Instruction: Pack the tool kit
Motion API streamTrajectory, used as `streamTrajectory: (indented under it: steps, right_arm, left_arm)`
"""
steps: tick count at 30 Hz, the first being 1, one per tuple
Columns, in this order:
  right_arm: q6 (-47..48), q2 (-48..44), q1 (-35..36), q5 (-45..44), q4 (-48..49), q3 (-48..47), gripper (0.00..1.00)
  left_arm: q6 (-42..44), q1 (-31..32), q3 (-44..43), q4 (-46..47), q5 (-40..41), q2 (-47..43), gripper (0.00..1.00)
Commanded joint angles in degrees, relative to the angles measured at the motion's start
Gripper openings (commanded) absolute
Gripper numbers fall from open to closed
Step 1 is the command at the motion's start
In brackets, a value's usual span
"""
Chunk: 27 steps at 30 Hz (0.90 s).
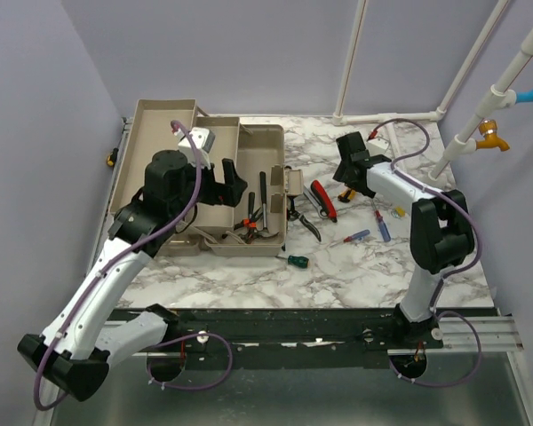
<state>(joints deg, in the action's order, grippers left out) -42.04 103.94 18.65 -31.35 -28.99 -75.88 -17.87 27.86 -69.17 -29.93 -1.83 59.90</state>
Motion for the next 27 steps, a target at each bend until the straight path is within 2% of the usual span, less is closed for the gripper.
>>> streamTrajectory:
  steps: [1,6,11,12,13,17,18,19,20,24,27]
  right_arm:
    - [0.67,4.74,-0.37,1.91,1.3,-2.96,0.82]
    - [-0.4,9.06,-0.37,-0.62,1.47,-3.54,0.77]
    - [-1.19,12.66,-0.38,1.66,4.05,-3.22,0.7]
    - [-1.35,13.5,-0.4,1.97,4.2,-3.39,0.66]
    - [-1.46,13.91,-0.37,2.17,4.14,-3.62,0.6]
    - [-1.9,10.69,-0.37,1.82,4.45,-1.77,0.17]
    - [-1.37,9.05,-0.37,2.18,5.34,-0.5,0.09]
    - [-0.55,7.12,-0.38,3.27,6.11,0.44,0.07]
    - [0.73,5.28,-0.37,4.16,6.79,1.37,0.01]
    - [6.02,-3.24,-0.37,9.88,10.24,6.61,0.01]
    - [9.56,-10.87,-0.45,17.53,15.04,13.06,0.01]
  left_arm:
    - [-6.64,0.06,6.02,4.64,-8.12,-5.27,0.96]
    - [-7.92,0.18,9.74,2.36,-9.71,-10.55,0.96]
    - [-8.66,0.13,12.57,1.83,-9.08,-15.41,0.96]
    - [-8.74,0.16,12.86,1.77,-9.29,-16.03,0.96]
    - [-8.84,0.17,13.21,1.66,-9.54,-16.43,0.96]
    - [-9.11,0.18,14.1,0.9,-9.75,-17.36,0.96]
    - [-9.27,0.19,14.17,0.83,-9.82,-17.44,0.96]
    - [-9.61,0.12,14.4,0.9,-10.05,-17.55,0.96]
    - [-10.23,0.17,14.62,1.17,-10.72,-17.47,0.96]
    - [-13.78,0.27,15.98,4.99,-15.39,-16.15,0.96]
    - [-17.12,0.51,17.83,10.09,-18.95,-14.79,0.96]
